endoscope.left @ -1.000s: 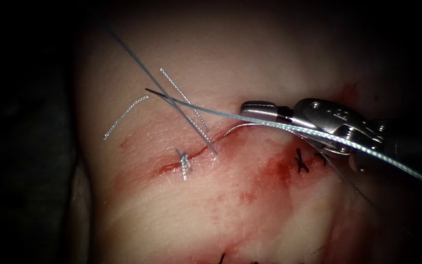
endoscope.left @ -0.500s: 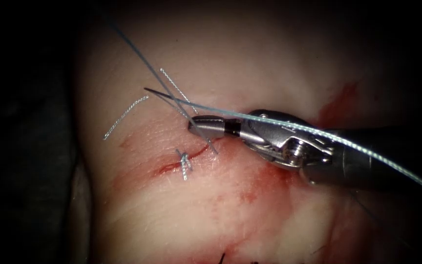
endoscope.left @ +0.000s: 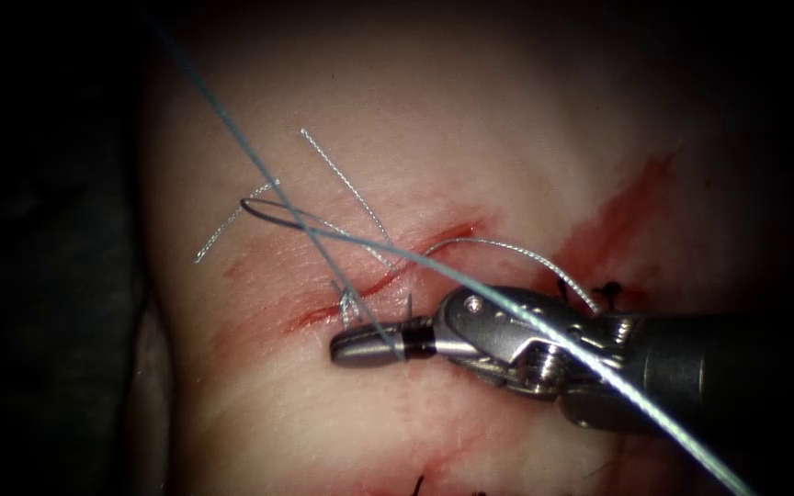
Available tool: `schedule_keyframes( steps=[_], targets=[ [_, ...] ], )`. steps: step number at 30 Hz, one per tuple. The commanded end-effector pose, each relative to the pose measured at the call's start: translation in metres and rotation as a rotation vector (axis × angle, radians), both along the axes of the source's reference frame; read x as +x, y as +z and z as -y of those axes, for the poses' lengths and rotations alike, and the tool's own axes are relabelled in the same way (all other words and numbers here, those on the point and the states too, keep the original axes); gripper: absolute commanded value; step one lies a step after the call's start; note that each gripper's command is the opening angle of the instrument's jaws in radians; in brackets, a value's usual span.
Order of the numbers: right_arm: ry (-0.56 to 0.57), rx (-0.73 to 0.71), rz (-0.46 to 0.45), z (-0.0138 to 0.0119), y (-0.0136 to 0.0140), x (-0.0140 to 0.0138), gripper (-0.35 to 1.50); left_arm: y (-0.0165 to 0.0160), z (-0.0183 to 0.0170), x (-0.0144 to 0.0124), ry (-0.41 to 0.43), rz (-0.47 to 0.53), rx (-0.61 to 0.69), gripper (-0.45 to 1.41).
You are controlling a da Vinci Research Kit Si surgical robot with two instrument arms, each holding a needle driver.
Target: Wound Closure
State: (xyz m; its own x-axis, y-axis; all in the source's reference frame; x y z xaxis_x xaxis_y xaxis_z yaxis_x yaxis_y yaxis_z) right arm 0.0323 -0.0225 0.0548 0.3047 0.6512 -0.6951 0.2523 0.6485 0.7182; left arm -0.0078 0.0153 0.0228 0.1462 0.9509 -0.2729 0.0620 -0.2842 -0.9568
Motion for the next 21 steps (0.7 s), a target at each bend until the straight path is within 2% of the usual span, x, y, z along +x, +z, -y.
schedule_keyframes(
  steps=[1, 10, 16, 21],
  targets=[
    [-0.021, 0.006, 0.009, 0.0014, 0.0005, 0.0006, -0.35, 0.0006, -0.0003, -0.0002, -0.006, -0.002, -0.001, -0.45],
    [-0.134, 0.079, 0.046, 0.0062, 0.0019, 0.0013, -0.35, 0.0008, -0.0011, 0.0020, -0.058, -0.004, -0.021, -0.45],
    [-0.212, 0.121, 0.120, 0.0083, 0.0012, -0.0011, -0.35, 0.0007, -0.0020, 0.0051, -0.111, -0.040, -0.041, -0.45],
    [-0.236, 0.140, 0.171, 0.0090, 0.0007, -0.0035, -0.35, 0.0008, -0.0028, 0.0078, -0.164, -0.073, -0.062, -0.45]
  ],
)
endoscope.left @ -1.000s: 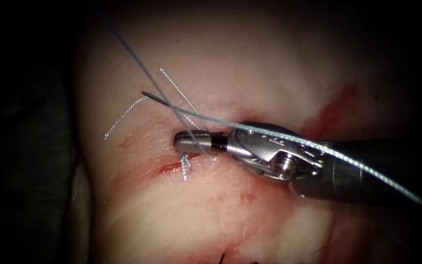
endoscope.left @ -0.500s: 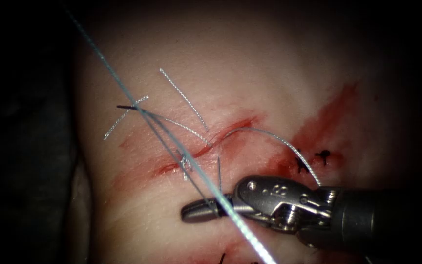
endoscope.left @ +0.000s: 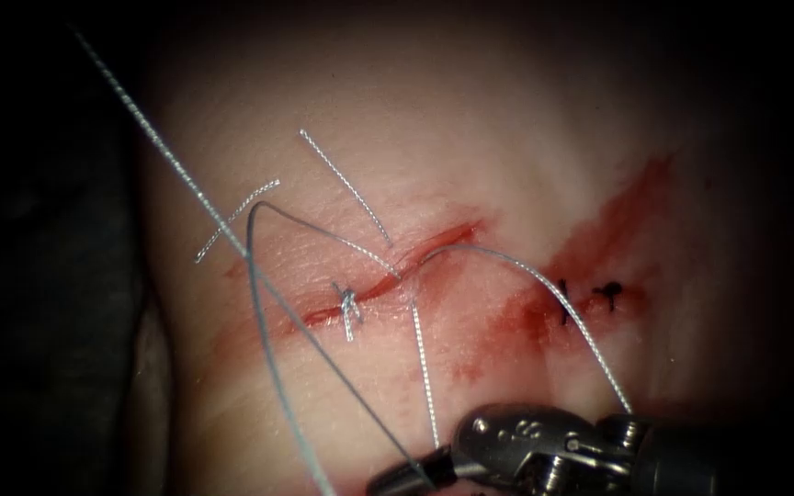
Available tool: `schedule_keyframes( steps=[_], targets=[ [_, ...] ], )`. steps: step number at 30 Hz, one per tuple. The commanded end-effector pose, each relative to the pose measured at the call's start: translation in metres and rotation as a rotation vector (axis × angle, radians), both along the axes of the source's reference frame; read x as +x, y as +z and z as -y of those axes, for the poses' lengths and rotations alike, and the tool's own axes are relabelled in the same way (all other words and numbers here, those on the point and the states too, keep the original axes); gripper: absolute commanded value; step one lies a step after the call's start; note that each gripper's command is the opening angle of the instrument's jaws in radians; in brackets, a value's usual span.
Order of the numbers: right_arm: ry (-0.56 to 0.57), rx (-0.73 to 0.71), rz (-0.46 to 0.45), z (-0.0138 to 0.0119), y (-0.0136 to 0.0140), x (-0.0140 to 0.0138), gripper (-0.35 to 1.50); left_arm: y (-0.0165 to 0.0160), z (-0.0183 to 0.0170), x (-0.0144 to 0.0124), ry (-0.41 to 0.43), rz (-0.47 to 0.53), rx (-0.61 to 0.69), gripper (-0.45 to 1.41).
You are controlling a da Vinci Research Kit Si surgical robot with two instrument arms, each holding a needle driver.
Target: Wound Closure
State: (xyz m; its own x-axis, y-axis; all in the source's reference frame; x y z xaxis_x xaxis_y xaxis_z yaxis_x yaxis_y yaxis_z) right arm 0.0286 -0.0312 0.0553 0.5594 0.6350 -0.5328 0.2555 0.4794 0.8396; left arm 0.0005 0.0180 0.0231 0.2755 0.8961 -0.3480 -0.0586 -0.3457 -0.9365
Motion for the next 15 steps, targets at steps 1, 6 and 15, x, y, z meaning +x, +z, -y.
schedule_keyframes(
  steps=[1, 6, 15],
  targets=[
    [-0.005, 0.005, 0.018, 0.0004, 0.0002, -0.0004, -0.35, 0.0004, -0.0003, 0.0003, -0.012, -0.008, -0.001, -0.45],
    [-0.025, 0.015, 0.068, 0.0006, 0.0004, -0.0026, -0.35, 0.0003, -0.0010, 0.0032, -0.065, -0.026, -0.015, -0.45],
    [-0.041, 0.051, 0.118, 0.0008, 0.0001, -0.0059, -0.35, 0.0005, -0.0016, 0.0063, -0.129, -0.072, -0.025, -0.45]
  ],
)
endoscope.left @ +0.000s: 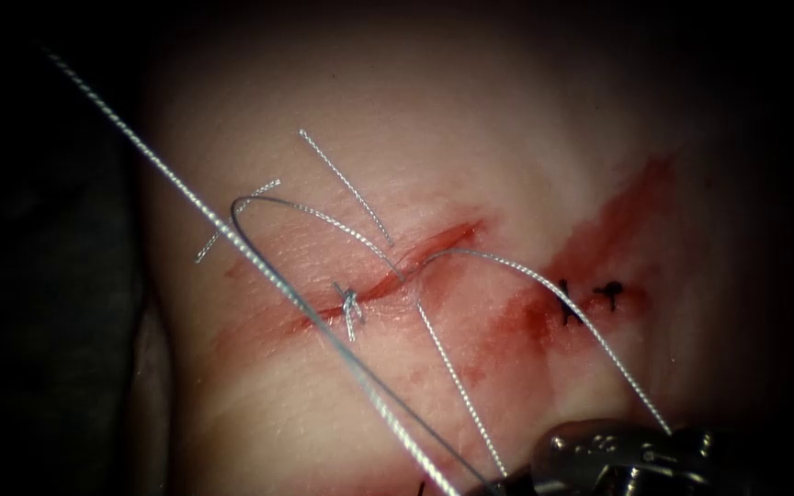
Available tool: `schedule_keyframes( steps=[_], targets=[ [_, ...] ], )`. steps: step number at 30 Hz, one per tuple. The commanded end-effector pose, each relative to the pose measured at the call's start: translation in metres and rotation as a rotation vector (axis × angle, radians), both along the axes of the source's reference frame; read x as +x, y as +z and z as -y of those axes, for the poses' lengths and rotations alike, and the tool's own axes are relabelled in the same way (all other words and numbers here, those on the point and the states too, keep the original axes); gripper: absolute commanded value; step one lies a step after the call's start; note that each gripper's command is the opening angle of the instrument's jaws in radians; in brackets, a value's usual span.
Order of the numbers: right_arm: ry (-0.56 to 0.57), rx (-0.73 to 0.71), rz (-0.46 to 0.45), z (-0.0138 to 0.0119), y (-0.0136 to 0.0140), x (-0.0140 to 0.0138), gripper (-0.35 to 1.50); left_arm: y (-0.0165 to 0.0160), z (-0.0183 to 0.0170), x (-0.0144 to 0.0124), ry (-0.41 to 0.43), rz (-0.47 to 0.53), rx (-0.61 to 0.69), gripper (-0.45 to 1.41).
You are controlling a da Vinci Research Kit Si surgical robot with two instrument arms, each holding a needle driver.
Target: Wound Closure
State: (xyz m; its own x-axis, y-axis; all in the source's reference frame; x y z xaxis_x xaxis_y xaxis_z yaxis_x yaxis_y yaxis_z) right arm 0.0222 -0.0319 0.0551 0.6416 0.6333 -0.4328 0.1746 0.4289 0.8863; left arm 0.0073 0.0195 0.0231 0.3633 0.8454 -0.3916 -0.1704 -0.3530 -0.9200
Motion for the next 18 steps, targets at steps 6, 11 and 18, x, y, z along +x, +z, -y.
schedule_keyframes(
  steps=[6, 11, 18],
  targets=[
    [-0.009, 0.002, 0.079, -0.0007, 0.0008, -0.0034, -0.35, 0.0016, -0.0004, 0.0012, -0.047, -0.082, -0.017, -0.45],
    [-0.030, -0.034, 0.159, -0.0018, 0.0017, -0.0071, -0.35, 0.0023, -0.0008, 0.0039, -0.115, -0.162, -0.020, -0.45],
    [-0.047, -0.068, 0.234, -0.0028, 0.0027, -0.0102, -0.35, 0.0022, -0.0010, 0.0076, -0.204, -0.242, -0.020, -0.45]
  ],
)
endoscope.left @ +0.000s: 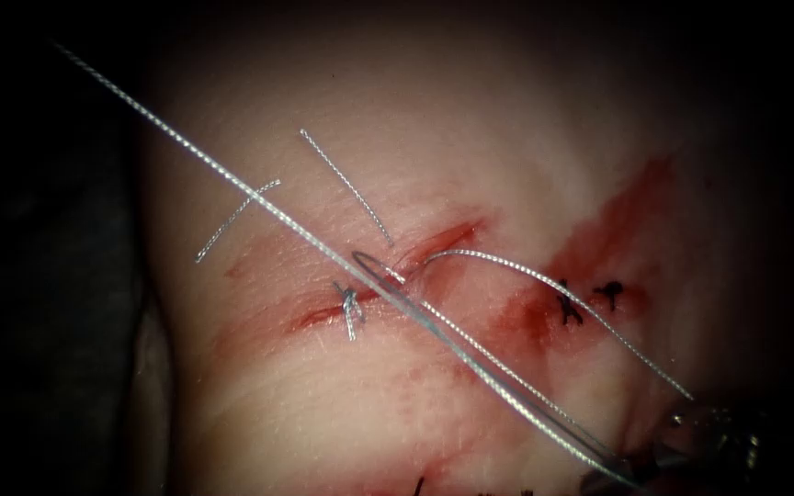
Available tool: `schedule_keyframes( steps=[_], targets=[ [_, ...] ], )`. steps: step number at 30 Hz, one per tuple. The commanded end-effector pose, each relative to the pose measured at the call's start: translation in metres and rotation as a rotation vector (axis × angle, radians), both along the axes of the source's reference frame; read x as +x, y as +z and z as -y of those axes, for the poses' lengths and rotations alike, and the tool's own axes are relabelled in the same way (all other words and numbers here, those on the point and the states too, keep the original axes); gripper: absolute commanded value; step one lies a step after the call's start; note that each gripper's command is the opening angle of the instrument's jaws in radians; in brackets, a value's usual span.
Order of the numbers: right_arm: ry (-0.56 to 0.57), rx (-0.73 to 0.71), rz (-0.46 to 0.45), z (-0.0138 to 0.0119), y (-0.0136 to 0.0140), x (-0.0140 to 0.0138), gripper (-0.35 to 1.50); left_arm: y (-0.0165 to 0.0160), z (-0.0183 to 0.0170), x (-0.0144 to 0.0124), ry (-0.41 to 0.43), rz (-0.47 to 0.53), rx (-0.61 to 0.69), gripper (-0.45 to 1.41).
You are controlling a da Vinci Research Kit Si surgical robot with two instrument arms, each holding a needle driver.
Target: Wound Closure
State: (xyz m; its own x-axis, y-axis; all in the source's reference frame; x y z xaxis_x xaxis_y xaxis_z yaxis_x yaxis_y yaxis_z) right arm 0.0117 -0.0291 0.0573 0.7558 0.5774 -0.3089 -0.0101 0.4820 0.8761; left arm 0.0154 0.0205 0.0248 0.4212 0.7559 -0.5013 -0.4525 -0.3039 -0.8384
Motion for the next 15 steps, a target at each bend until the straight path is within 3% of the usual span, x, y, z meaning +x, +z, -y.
schedule_keyframes(
  steps=[1, 10, 15],
  targets=[
    [-0.001, -0.006, 0.012, -0.0002, 0.0006, 0.0001, -0.35, 0.0005, 0.0000, -0.0001, -0.010, -0.007, 0.000, -0.45],
    [-0.004, -0.021, 0.089, -0.0008, 0.0010, -0.0028, -0.35, -0.0001, -0.0001, 0.0026, -0.079, -0.038, -0.016, -0.45],
    [0.072, -0.078, 0.114, -0.0024, 0.0010, -0.0035, -0.35, 0.0003, 0.0000, 0.0010, -0.058, -0.009, -0.027, -0.45]
  ],
)
